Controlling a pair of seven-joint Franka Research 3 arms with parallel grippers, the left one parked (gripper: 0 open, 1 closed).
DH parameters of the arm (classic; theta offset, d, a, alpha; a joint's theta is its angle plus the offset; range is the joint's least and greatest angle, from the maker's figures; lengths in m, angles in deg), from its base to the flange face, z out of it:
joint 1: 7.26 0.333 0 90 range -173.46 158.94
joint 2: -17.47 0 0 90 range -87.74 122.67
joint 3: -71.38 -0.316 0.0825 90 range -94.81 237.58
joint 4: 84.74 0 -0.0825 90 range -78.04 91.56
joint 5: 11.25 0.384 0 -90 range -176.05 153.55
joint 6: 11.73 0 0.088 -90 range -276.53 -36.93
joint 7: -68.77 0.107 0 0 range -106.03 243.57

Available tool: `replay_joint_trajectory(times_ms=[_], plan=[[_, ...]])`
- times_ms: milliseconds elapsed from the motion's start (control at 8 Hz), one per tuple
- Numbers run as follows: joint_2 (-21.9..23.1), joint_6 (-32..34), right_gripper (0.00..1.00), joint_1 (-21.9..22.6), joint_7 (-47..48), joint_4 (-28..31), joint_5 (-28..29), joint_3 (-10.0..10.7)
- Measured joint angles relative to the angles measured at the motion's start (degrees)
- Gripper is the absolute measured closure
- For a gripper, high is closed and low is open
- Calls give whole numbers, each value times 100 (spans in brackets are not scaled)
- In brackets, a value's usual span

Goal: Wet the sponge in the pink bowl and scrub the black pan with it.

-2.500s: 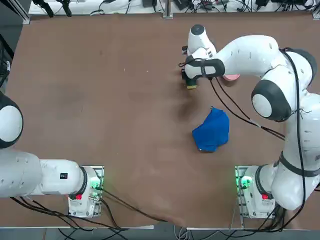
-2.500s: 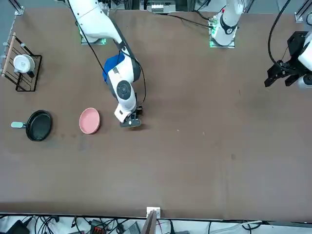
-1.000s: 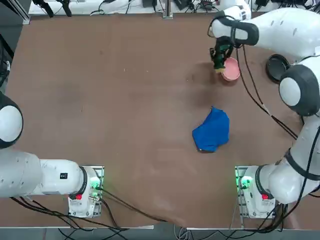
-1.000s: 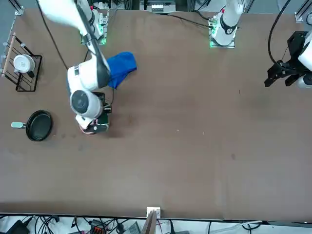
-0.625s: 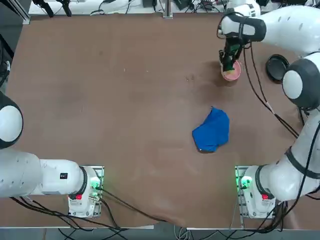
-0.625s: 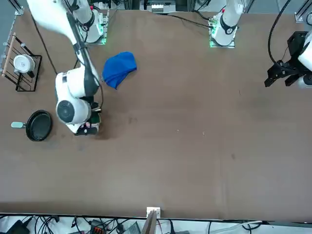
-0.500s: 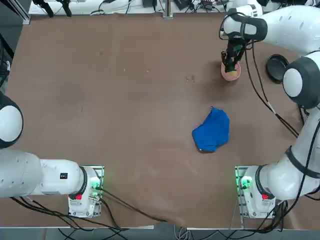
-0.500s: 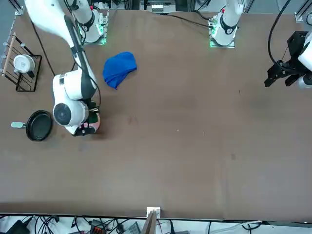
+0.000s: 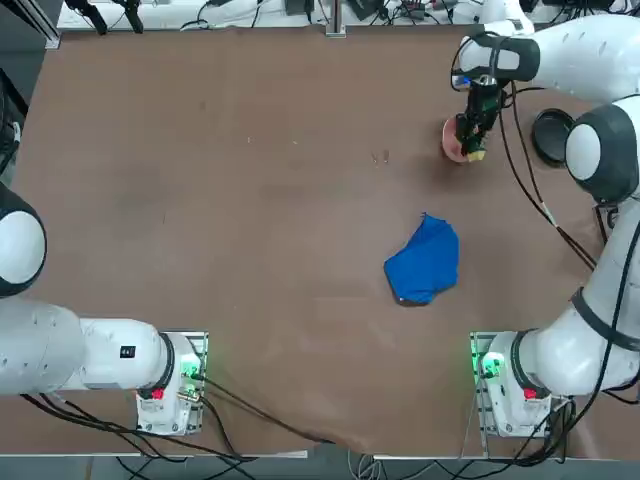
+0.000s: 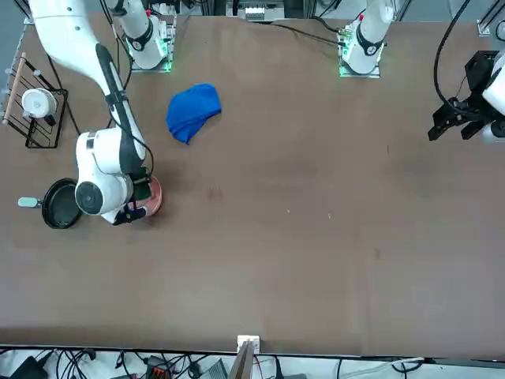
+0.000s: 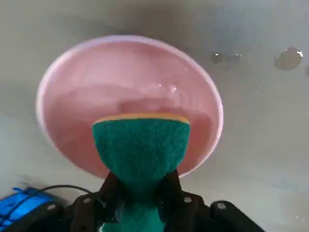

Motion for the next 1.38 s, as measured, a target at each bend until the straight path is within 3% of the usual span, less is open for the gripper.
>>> replay_joint_trajectory(times_ms=[1375], plan=[[-548, -6, 62, 7, -70, -630, -89, -80]])
